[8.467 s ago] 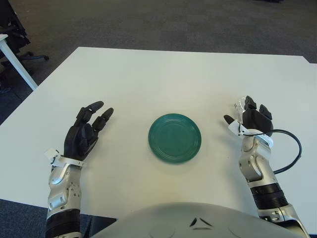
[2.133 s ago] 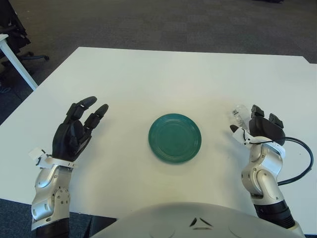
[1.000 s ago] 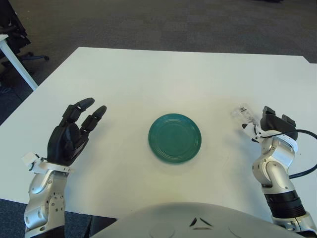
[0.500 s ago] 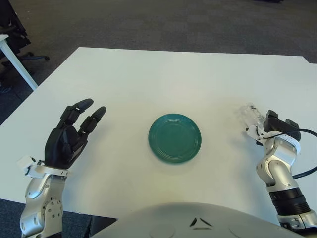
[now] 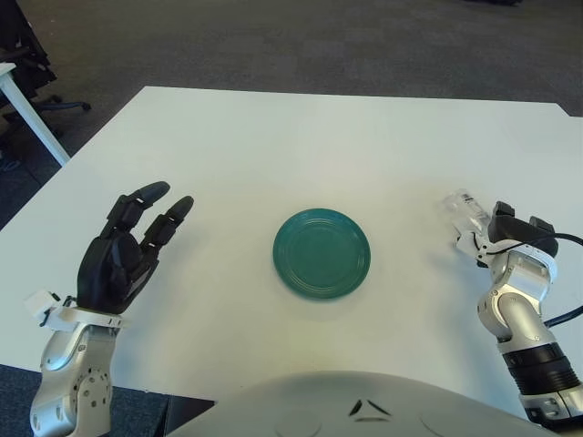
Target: Put the bottle into the plate.
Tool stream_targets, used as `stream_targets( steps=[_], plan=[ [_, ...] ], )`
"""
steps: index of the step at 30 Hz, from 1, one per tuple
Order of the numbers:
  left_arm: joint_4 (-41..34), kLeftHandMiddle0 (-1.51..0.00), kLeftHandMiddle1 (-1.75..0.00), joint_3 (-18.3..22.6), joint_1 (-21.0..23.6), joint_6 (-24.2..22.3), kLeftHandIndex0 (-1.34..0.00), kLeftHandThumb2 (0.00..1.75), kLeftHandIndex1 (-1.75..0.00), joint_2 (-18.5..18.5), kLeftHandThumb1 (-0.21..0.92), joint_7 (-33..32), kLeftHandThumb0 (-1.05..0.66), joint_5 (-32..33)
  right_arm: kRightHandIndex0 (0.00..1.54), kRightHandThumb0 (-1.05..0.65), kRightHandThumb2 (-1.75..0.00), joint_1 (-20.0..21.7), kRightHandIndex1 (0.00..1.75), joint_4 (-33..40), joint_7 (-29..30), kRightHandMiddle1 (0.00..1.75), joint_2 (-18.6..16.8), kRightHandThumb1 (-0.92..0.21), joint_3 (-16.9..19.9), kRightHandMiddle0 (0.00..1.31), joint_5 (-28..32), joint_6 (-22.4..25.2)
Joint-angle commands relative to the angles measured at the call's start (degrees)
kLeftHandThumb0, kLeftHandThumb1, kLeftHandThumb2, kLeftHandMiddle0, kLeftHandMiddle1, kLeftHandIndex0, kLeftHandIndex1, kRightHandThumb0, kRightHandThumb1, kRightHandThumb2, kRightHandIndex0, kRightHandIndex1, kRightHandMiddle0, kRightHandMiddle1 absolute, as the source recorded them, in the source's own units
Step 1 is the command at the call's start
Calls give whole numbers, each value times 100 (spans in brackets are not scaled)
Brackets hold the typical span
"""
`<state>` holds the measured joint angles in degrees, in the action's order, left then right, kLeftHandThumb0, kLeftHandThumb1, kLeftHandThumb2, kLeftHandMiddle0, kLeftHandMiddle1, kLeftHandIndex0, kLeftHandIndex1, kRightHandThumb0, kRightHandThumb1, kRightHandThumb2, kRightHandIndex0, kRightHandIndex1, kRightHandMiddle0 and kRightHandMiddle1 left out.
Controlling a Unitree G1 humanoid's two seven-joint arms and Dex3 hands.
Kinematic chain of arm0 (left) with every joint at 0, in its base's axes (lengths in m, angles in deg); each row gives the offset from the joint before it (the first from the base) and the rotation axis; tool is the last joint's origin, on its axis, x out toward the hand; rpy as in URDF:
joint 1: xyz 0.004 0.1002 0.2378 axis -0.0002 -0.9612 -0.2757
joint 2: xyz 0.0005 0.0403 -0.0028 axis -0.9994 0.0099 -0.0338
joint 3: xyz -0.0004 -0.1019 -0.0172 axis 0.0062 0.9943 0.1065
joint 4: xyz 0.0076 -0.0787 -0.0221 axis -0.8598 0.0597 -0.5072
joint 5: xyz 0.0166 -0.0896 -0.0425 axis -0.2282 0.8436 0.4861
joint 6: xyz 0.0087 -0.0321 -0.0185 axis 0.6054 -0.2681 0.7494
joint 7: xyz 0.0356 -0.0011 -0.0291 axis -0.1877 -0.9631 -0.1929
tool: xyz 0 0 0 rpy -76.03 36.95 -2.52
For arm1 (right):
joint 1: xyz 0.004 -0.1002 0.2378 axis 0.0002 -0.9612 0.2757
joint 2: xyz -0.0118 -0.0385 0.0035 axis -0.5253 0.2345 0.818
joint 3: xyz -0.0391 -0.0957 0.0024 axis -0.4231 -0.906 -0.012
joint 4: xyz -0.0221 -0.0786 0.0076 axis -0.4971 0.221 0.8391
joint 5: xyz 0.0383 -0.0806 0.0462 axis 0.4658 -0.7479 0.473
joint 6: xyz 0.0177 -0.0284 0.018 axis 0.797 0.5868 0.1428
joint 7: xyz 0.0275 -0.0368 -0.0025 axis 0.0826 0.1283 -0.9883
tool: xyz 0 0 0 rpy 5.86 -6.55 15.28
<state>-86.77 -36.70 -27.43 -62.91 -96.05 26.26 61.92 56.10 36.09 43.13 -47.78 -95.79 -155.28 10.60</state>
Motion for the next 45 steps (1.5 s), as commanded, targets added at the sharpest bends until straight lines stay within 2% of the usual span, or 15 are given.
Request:
stream_targets(
  steps=[1,7,10,13,14,15,16,18,19,21,24,27,31,37,45],
  plan=[
    [-65,-41,-29,51,-19,-41,-9,48,-110,-47,92,-48,-61,75,4,-105,-83,-71,2,-155,-46,1,105,-92,-56,2,28,-76],
    [-206,-41,-29,51,-122,-62,-9,48,-110,-40,92,-81,-61,115,16,-105,-82,-95,7,-222,25,5,237,-92,-54,6,81,-211],
    [-250,-41,-29,47,-158,-66,-9,48,-110,-38,92,-94,-61,129,25,-105,-79,-114,7,-244,214,37,240,-92,-25,2,120,-255],
    [-297,-41,-29,41,-192,-72,-9,48,-110,-36,92,-109,-61,140,30,-105,-76,-146,9,-247,595,55,157,-92,62,1,201,-272],
    [-310,-41,-29,39,-201,-73,-9,48,-110,-35,92,-115,-61,142,31,-104,-68,-155,49,-250,749,86,119,-92,97,0,241,-274],
    [-317,-41,-29,36,-206,-75,-9,48,-110,-35,92,-119,-61,144,28,-104,-64,-161,81,-262,944,106,70,-92,140,0,298,-286],
    [-340,-41,-29,34,-224,-76,-9,48,-110,-33,92,-125,-61,148,39,-100,-57,-179,113,-262,1152,131,22,-92,200,12,383,-323],
    [-366,-41,-29,30,-245,-77,-9,48,-110,-32,92,-133,-61,155,52,-94,-48,-200,143,-269,1391,152,-23,-92,262,32,494,-375],
    [-372,-41,-29,29,-250,-76,-9,48,-110,-33,92,-136,-61,157,55,-92,-47,-209,149,-270,1524,157,-67,-92,307,36,583,-404],
    [-389,-41,-29,24,-270,-73,-9,48,-110,-27,92,-138,-61,159,68,-84,-40,-251,164,-234,1849,167,-201,-92,421,53,798,-486],
    [-399,-41,-29,21,-281,-72,-9,48,-110,-26,92,-141,-61,162,78,-74,-38,-303,171,-173,2228,172,-336,-89,525,66,1033,-593],
    [-420,-41,-29,13,-294,-73,-9,48,-110,-20,92,-149,-61,160,89,-59,-68,-338,174,-126,2559,174,-463,-71,641,81,1257,-686],
    [-437,-41,-29,-2,-307,-68,-9,48,-110,-10,92,-158,-61,152,104,-48,-96,-335,174,-139,2798,174,-573,-57,719,95,1445,-700],
    [-450,-41,-29,-24,-318,-59,-9,48,-110,-9,92,-176,-61,146,120,-44,-112,-310,175,-159,2903,175,-612,-52,743,104,1587,-659],
    [-458,-41,-29,-33,-318,-60,-9,48,-110,-11,92,-188,-61,145,129,-41,-119,-319,175,-113,2957,175,-619,-49,755,108,1708,-642]
  ],
)
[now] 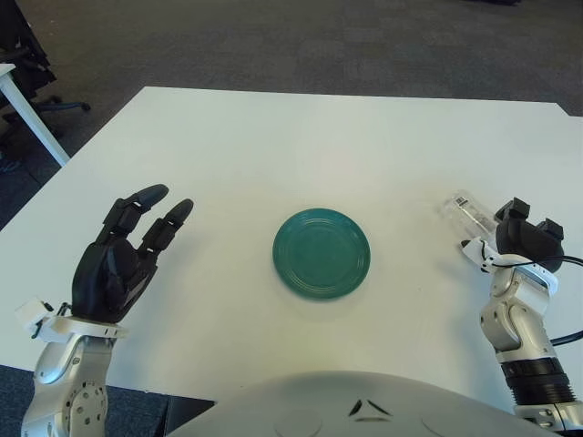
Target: Put the bottle into the plate.
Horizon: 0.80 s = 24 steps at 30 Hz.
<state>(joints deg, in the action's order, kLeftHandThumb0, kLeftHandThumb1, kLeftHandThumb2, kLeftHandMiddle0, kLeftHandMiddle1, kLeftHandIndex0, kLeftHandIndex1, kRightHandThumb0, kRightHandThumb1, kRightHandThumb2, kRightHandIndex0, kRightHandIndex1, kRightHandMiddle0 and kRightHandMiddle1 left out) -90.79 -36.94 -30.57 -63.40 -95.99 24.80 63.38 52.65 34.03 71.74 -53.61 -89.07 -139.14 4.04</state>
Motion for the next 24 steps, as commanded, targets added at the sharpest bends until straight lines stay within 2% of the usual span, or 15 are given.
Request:
stream_targets(
  steps=[1,24],
  plan=[
    [-60,-41,-29,-12,-2,-14,-9,48,-110,-17,92,-47,-61,-3,130,-41,-120,21,175,101,112,175,-32,-48,87,108,118,5],
    [10,-41,-29,-25,22,17,-9,48,-110,-22,92,-33,-61,-16,132,-40,-124,-142,175,188,535,175,15,-45,108,112,395,-302]
  ],
)
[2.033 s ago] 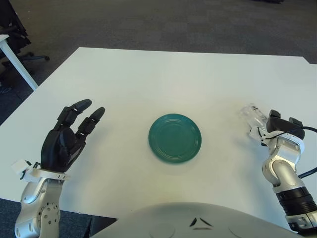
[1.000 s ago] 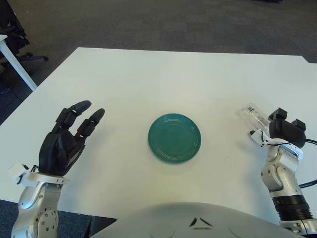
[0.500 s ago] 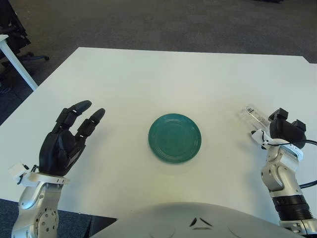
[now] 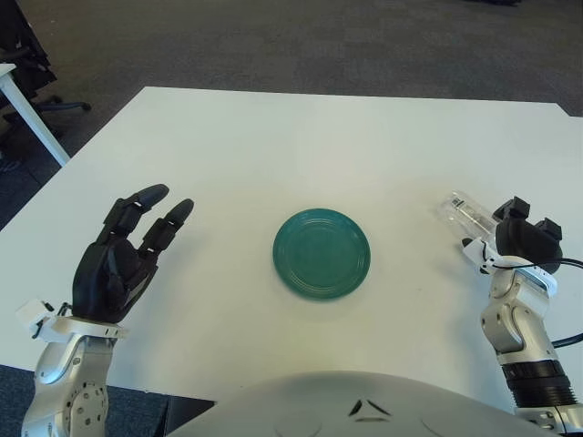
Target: Put the bottle into the plate.
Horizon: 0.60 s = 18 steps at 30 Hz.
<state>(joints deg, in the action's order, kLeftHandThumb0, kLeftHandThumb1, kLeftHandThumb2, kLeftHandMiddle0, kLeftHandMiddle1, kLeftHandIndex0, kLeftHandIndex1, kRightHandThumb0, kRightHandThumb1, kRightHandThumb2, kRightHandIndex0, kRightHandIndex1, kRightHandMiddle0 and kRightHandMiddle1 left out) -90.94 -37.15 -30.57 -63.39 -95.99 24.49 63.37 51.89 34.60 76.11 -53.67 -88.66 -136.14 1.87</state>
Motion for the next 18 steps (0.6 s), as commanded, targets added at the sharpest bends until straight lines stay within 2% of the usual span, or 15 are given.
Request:
stream_targets(
  steps=[1,7,12,18],
  plan=[
    [25,-41,-29,-4,22,17,-9,48,-110,-22,92,-1,-61,-15,132,-40,-124,-75,175,153,106,175,25,-45,73,112,100,-102],
    [68,-41,-29,-5,36,33,-9,48,-110,-21,92,15,-61,-24,132,-40,-125,-150,175,603,-3,175,83,-44,105,113,18,-132],
    [89,-41,-29,-8,45,42,-9,48,-110,-22,92,21,-61,-28,132,-40,-125,-69,175,1351,-482,175,270,-44,141,113,-228,-18],
    [125,-41,-29,-18,69,54,-9,48,-110,-22,92,26,-61,-41,135,-40,-127,35,175,1788,-769,175,417,-43,156,113,-384,-130]
  ],
)
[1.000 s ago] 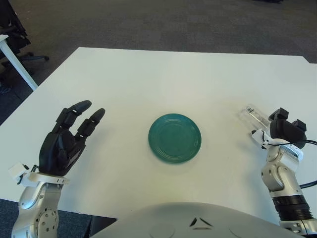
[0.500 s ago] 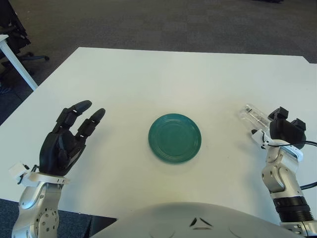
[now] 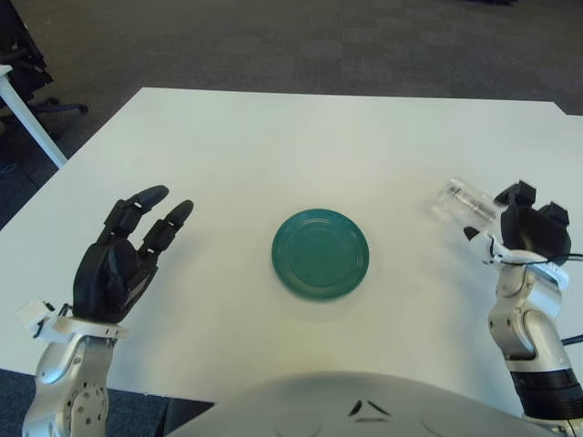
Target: Put the bottle into the plate.
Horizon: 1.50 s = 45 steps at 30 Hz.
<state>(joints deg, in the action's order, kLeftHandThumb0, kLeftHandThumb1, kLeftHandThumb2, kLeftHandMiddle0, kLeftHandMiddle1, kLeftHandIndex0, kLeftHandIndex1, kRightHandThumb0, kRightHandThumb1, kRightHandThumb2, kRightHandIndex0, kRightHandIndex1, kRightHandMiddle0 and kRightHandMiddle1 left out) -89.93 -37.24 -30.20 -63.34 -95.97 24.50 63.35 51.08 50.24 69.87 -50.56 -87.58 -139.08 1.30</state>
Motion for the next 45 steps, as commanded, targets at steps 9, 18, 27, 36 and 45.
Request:
stream_targets(
  steps=[9,18,27,36,45],
  plan=[
    [56,-41,-29,-11,60,52,-9,48,-110,-32,92,24,-61,-44,135,-38,-128,172,175,449,-270,175,91,-42,-23,113,-232,-264],
    [104,-41,-29,-22,96,64,-9,48,-110,-34,92,28,-61,-60,138,-38,-130,277,175,734,-414,175,55,-41,-218,115,-522,-507],
    [149,-41,-29,-30,153,58,-9,48,-110,-44,92,17,-61,-76,137,-35,-134,578,175,885,-838,175,-266,-38,-747,117,-834,-649],
    [79,-41,-29,-50,121,49,-9,48,-110,-25,92,-8,-61,-85,134,-31,-139,914,175,599,-1107,175,-826,-34,-1533,117,-893,-903],
    [-23,-41,-29,-83,60,43,-9,48,-110,3,92,-42,-61,-95,135,-32,-142,816,175,518,-1235,175,-1352,-35,-2039,117,-1013,-1035]
  ],
)
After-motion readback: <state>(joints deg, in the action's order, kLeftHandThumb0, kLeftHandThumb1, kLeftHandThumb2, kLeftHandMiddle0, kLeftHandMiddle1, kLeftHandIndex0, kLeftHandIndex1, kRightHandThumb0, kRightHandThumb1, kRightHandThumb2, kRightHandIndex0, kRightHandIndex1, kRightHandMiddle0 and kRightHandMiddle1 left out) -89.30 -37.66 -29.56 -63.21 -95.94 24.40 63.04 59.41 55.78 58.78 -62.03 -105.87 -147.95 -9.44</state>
